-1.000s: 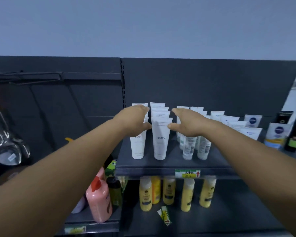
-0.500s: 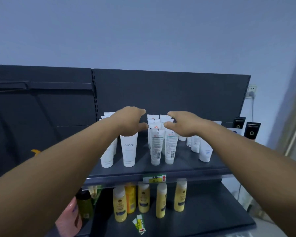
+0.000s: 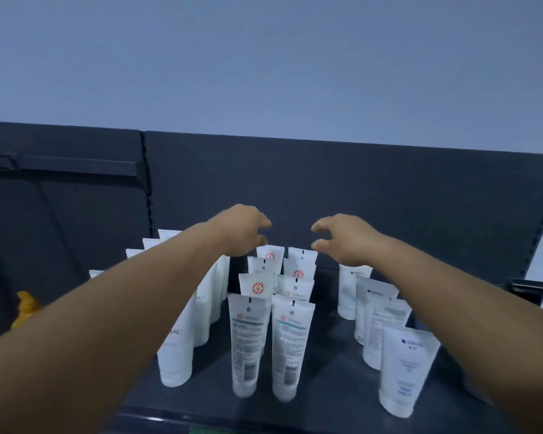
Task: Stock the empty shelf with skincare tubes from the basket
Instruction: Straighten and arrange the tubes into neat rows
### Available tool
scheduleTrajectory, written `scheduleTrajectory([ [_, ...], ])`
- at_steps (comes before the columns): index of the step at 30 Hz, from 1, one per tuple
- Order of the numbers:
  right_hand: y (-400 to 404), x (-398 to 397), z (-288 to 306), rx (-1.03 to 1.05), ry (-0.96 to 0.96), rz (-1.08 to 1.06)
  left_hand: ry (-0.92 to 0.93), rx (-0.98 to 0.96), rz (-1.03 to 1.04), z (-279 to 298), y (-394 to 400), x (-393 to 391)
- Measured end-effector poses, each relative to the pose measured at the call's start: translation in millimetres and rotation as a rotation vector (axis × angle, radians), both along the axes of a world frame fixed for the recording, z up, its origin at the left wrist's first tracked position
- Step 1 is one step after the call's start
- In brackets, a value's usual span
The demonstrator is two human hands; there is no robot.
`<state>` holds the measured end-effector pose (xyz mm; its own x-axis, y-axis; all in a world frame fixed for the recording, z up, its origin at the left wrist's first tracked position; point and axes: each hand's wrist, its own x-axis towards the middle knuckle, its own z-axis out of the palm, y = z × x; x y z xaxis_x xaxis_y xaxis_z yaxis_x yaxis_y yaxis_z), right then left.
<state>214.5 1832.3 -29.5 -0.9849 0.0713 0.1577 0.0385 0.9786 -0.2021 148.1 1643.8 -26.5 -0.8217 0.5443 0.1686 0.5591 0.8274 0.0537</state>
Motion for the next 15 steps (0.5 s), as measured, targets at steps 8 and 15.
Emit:
scheduleTrajectory([
  [8,26,-69,-15,-0.009,-0.055,0.063,-0.001,-0.066,0.064,-11,27,-60],
  [15,29,-107,-32,-0.023,-0.082,0.049,-0.075,-0.135,0.037,-28,42,-95],
])
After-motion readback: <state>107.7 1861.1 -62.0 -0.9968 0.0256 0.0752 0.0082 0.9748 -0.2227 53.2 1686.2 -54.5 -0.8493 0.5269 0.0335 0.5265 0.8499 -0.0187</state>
